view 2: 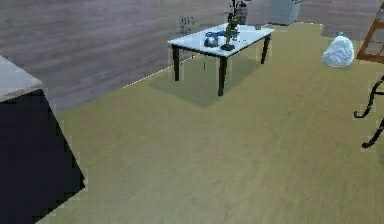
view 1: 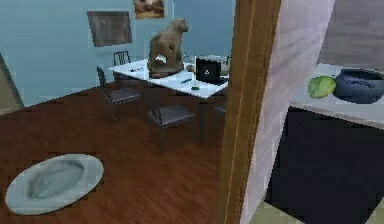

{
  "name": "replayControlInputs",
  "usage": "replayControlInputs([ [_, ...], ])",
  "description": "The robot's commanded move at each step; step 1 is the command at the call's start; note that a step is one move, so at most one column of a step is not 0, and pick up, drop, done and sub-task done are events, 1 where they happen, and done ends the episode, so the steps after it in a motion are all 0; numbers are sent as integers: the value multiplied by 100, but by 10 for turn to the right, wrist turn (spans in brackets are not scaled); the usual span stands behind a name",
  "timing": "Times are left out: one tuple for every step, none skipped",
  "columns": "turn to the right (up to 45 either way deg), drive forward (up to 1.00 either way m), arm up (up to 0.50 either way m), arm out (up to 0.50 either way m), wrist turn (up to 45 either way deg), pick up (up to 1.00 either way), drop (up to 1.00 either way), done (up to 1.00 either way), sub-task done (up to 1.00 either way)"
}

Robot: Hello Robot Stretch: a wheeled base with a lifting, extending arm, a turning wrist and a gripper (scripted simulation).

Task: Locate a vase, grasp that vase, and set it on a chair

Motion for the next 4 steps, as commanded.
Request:
replayControlInputs([
  [0,30,0,0,0,0,0,0,0],
  [-450,0,0,0,0,0,0,0,0],
  [-30,0,0,0,0,0,0,0,0],
  [-300,0,0,0,0,0,0,0,0],
])
